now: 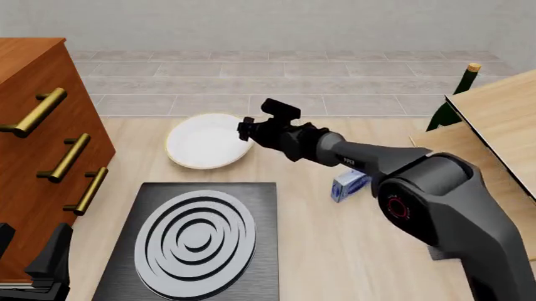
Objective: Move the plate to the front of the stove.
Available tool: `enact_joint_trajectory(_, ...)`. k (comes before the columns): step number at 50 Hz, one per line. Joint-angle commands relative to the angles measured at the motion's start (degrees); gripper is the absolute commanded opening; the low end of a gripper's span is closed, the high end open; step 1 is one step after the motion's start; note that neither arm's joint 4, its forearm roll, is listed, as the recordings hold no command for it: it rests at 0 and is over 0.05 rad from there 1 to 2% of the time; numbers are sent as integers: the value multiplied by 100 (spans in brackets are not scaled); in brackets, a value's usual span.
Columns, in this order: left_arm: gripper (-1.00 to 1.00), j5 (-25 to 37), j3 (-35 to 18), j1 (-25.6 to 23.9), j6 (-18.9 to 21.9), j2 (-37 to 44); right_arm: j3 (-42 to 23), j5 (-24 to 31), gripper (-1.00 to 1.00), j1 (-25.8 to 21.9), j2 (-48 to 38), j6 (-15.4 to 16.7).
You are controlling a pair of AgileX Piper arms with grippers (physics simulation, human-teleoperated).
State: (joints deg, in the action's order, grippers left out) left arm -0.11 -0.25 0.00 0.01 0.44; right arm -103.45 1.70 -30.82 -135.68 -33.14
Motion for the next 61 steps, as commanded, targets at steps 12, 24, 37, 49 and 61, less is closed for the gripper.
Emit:
enact_joint_trajectory(12,100,0,0,-1,1,0,1754,-808,100,7,1220,426)
enact_joint_trajectory(24,100,0,0,-1,0,0,2426,-1038,100,57,1729,680)
enact_joint_trajectory(37,100,0,0,0,1,-1,3296,-1401,100,53,2355,790)
enact_joint_trajectory(49,100,0,0,0,0,-1,4095,-1701,100,181,2906,930)
enact_joint_trajectory(61,100,0,0,0,-1,-1,4955,-2006,100,389,3477,1010)
